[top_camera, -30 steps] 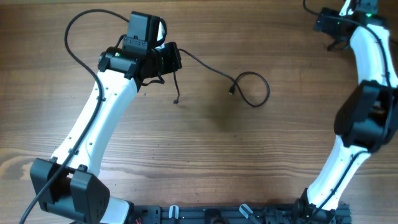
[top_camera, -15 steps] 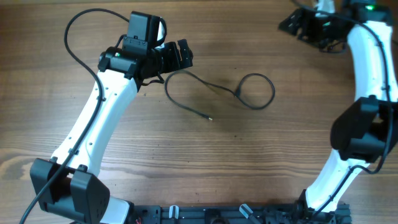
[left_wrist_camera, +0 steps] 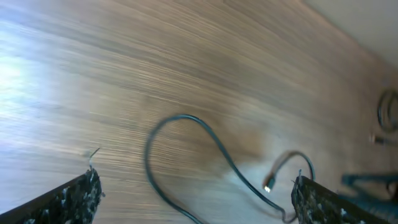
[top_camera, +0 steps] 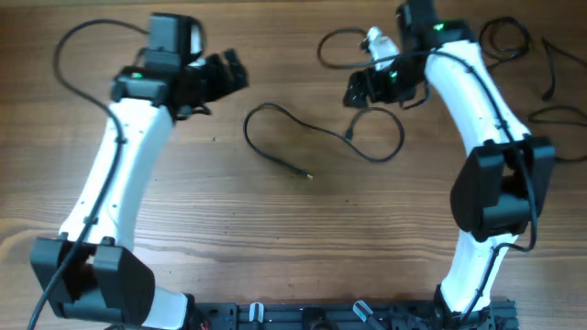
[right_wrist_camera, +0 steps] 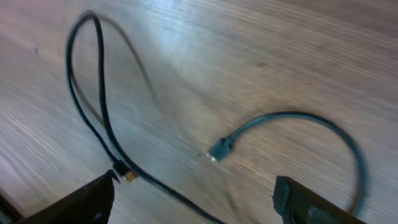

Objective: Untangle cables

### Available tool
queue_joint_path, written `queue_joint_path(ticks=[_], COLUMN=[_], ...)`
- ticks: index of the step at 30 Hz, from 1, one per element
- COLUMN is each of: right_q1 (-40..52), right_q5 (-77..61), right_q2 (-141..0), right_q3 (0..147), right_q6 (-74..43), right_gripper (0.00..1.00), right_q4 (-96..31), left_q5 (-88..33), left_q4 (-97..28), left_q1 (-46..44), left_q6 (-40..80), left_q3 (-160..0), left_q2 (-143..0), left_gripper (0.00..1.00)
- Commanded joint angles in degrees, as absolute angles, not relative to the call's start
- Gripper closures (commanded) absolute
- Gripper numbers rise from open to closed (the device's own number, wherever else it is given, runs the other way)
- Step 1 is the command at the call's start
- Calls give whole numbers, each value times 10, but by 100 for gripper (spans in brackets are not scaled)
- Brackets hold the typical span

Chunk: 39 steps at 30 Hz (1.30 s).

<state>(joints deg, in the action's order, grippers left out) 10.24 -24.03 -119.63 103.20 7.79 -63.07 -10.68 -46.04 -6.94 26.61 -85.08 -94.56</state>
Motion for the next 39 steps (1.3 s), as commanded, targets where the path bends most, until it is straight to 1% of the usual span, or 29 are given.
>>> queue_joint_path(ticks=[1,5,8,10,12,13,15,20,25,29,35,39], right_q1=[134,170,194,207,213,214,213,213,210,201,172,131], right_q5=[-226,-259,-244,-212,-185,-179,-176,-176,-176,-176,-175,-175], right_q2=[-1198,-1198,-1198,-1198,-1198,-1198,-1198,-1198,-1192,-1157,-1034,-934], right_q3=[982,944,923,904,890,886,885,885,913,955,971,971], right_q6=[93,121,118,95,68,61,58,55,26,13,-3,-22], right_gripper=[22,29,38,43,55,59,72,96,96,96,96,96], right_q4=[-593,-543,-507,-474,-453,-448,-445,-443,-466,-500,-506,-503], left_q5=[-137,-137,-137,-137,-137,-137,-137,-137,-136,-136,-136,-136], left_q4=[-479,-496,-500,-500,-500,-500,-501,-500,-500,-500,-500,-500], left_q1=[-16,9,13,12,12,12,12,12,12,12,12,12], left_q6=[277,276,276,276,276,276,276,276,276,274,274,274], left_q3=[-854,-854,-854,-854,-854,-854,-854,-854,-854,-854,-854,-854], left_q2=[-945,-945,-945,-945,-945,-945,-945,-945,-945,-945,-945,-945], left_gripper=[0,0,0,1,0,0,0,0,0,0,0,0])
